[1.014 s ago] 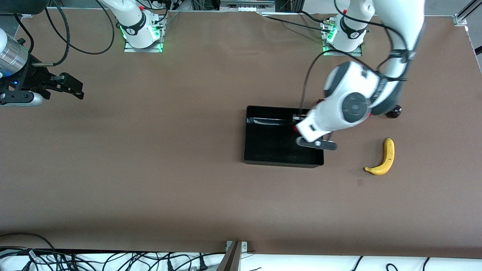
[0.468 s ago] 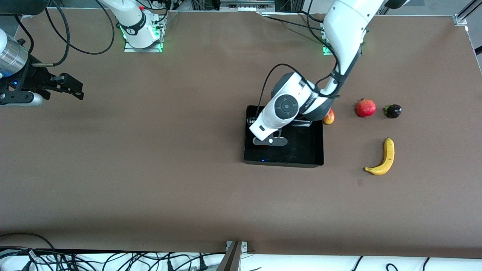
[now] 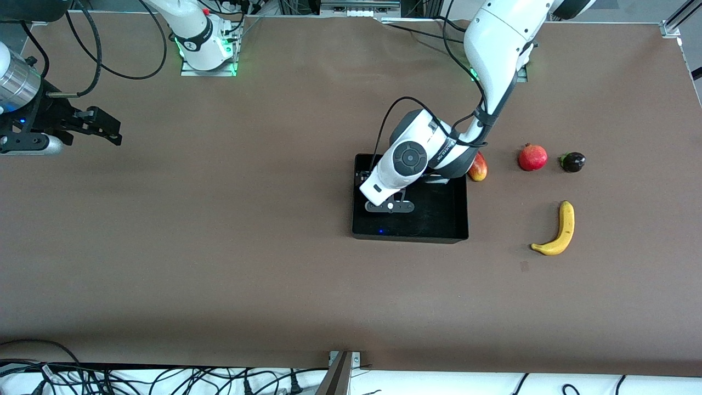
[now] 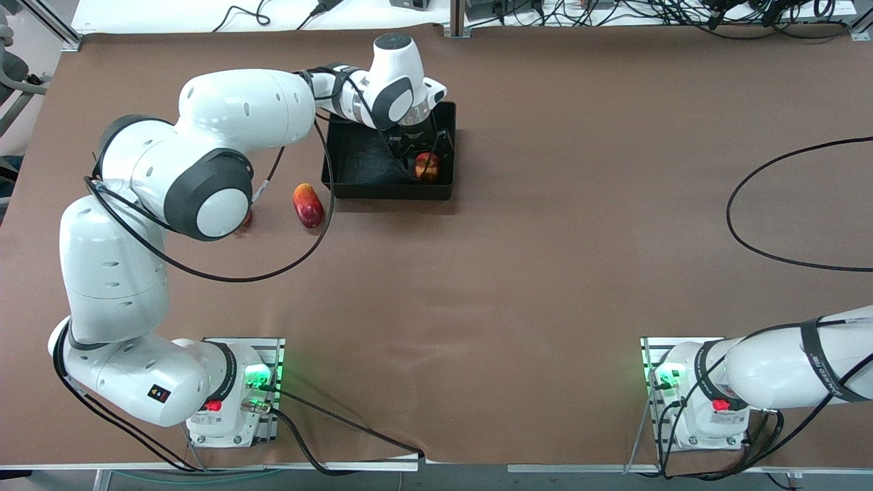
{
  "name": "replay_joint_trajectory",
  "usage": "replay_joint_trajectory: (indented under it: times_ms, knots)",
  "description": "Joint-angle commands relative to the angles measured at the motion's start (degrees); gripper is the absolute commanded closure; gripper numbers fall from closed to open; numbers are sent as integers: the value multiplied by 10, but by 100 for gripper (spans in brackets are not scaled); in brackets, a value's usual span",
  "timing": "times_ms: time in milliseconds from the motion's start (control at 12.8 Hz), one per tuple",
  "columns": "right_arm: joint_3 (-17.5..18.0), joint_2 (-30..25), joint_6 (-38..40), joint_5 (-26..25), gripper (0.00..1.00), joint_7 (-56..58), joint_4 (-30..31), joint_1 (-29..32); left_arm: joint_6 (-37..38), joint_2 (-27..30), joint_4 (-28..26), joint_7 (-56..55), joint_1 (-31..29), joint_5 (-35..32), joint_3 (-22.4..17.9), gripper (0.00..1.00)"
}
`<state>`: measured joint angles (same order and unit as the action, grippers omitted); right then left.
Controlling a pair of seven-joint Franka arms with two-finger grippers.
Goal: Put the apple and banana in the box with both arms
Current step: 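Carry the apple into the black box and open the left gripper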
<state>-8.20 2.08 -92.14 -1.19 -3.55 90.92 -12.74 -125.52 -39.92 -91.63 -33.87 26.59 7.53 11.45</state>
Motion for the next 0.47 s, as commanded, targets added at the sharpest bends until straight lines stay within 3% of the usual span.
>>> replay_joint_trajectory:
  times_ms: [0,156,390]
  knots:
    - [9,1,-1,-10,0,4,-6,10,83,40,22,-5,-31,-15,1,0]
    - [9,1,-2,-10,0,4,-6,10,139,83,29,-6,-61,-16,-5,0]
    - [9,1,-2,-10,0,4,-6,10,197,125,31,-4,-162,-18,-7,0]
